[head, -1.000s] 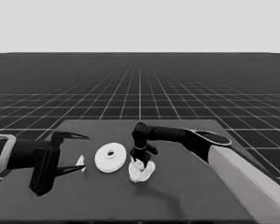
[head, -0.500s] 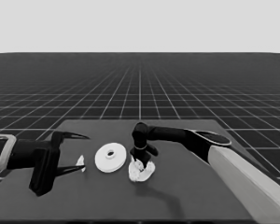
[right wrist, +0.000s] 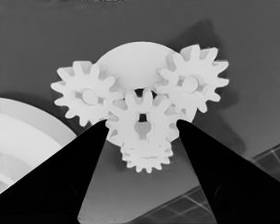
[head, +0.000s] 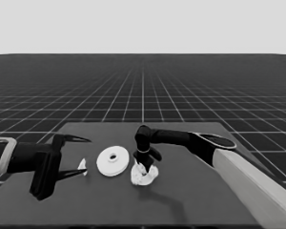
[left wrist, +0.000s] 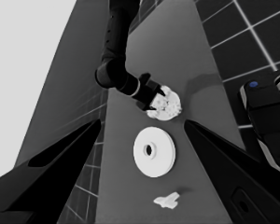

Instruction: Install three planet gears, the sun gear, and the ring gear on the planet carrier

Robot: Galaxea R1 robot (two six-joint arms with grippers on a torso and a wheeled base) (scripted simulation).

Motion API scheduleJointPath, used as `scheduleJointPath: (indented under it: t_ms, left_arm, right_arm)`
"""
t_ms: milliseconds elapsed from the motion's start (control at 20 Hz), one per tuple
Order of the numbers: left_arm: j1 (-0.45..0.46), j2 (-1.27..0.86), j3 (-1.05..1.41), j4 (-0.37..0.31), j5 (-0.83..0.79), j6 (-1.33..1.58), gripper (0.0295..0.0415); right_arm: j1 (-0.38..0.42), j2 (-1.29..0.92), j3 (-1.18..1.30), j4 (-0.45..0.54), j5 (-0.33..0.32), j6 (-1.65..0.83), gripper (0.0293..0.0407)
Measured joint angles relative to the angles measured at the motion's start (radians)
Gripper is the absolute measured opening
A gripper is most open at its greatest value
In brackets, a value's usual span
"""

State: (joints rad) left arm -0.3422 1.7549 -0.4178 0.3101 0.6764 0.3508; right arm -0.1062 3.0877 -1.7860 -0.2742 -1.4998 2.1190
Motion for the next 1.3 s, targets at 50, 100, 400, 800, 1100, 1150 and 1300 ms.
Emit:
scheduleJointPath:
  t_ms: [50,100,400,800,1100,1150,1300]
  left_arm:
    - [0.000,0.000,0.000,0.000,0.000,0.000,0.0385]
    - [0.000,0.000,0.000,0.000,0.000,0.000,0.0385]
    - [0.000,0.000,0.000,0.000,0.000,0.000,0.0385]
    - [0.000,0.000,0.000,0.000,0.000,0.000,0.0385]
    - [0.000,0.000,0.000,0.000,0.000,0.000,0.0385]
    - [0.000,0.000,0.000,0.000,0.000,0.000,0.0385]
    - [0.000,0.000,0.000,0.000,0.000,0.000,0.0385]
  right_arm:
    - [0.000,0.000,0.000,0.000,0.000,0.010,0.0309]
    - [0.000,0.000,0.000,0.000,0.000,0.021,0.0309]
    - [0.000,0.000,0.000,0.000,0.000,0.084,0.0309]
    - [0.000,0.000,0.000,0.000,0.000,0.168,0.0309]
    - [0.000,0.000,0.000,0.000,0.000,0.230,0.0309]
    - [0.000,0.000,0.000,0.000,0.000,0.237,0.0339]
    - [0.000,0.000,0.000,0.000,0.000,0.244,0.0383]
